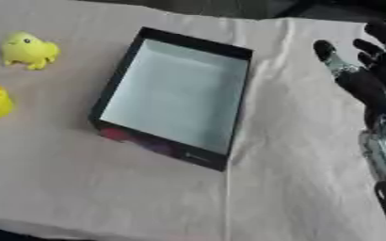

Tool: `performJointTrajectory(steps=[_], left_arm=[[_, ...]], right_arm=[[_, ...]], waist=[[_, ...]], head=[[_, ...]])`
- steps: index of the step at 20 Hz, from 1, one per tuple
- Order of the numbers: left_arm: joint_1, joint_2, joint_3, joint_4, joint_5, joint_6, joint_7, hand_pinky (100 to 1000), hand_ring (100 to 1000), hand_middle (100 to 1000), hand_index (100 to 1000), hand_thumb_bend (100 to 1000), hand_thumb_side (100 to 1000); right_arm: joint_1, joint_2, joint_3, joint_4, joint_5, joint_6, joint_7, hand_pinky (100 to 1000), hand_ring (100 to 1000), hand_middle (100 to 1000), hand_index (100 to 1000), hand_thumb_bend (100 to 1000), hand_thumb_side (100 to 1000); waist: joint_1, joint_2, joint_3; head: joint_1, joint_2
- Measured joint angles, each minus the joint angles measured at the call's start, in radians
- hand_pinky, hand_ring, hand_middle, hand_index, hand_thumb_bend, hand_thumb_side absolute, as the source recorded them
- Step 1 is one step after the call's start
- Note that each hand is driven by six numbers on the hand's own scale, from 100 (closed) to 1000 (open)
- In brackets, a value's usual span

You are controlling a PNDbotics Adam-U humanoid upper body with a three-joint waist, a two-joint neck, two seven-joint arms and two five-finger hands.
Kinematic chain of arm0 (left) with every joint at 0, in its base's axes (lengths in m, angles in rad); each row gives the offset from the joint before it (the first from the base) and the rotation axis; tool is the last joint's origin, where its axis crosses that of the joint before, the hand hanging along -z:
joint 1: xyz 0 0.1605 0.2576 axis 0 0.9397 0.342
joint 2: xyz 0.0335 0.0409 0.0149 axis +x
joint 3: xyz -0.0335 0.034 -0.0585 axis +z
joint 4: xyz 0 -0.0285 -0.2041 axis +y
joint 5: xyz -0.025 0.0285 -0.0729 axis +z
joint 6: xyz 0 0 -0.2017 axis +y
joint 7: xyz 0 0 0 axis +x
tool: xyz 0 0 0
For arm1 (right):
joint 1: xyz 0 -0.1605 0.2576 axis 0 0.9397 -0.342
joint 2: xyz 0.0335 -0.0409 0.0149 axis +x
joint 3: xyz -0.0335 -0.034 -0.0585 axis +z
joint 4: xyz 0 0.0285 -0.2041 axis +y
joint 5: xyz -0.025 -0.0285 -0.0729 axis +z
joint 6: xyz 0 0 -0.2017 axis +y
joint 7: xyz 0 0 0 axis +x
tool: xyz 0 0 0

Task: Pick up objects on the table and place them in the box.

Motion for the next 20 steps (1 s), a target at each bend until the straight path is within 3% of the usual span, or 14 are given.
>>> performJointTrajectory(steps=[2,5,7,11,14,18,20], left_arm=[[-0.007,0.0,-0.012,0.035,-0.023,0.002,-0.018,788,704,750,861,782,251],[-0.012,0.0,-0.026,0.079,-0.047,-0.003,-0.053,782,677,740,853,758,168],[-0.015,-0.002,-0.031,0.1,-0.052,-0.007,-0.07,759,622,702,843,697,221],[-0.038,-0.015,-0.043,0.123,-0.049,-0.014,-0.066,735,614,708,849,685,184],[-0.051,-0.028,-0.054,0.129,-0.039,-0.022,-0.058,692,581,674,833,609,103],[-0.073,-0.038,-0.069,0.144,-0.039,-0.031,-0.066,687,590,677,831,446,100],[-0.083,-0.043,-0.074,0.154,-0.048,-0.03,-0.075,695,601,685,828,439,100]], right_arm=[[-0.001,0.0,0.0,0.0,0.0,0.0,0.0,924,840,856,838,745,277],[-0.001,0.0,0.0,0.0,0.0,0.0,0.001,924,840,856,838,745,276],[-0.002,0.0,0.0,0.0,0.0,-0.001,0.001,924,840,853,838,745,274],[-0.003,0.003,0.001,0.001,0.0,-0.001,0.003,924,841,853,838,746,274],[-0.006,0.004,0.003,0.002,0.0,-0.001,0.005,924,841,852,838,747,273],[-0.006,0.004,0.005,0.006,-0.001,-0.001,0.008,924,840,851,839,746,274],[-0.006,0.005,0.006,0.006,-0.001,-0.001,0.008,924,840,850,839,745,273]], waist=[[0.0,0.002,-0.003],[0.0,0.004,-0.005],[-0.001,0.006,-0.005],[-0.005,0.008,-0.005],[-0.006,0.008,-0.007],[-0.006,0.009,-0.011],[-0.006,0.009,-0.012]], head=[[0.007,0.0],[0.025,0.0],[0.033,0.0],[0.035,0.0],[0.035,0.0],[0.035,0.0],[0.035,0.0]])
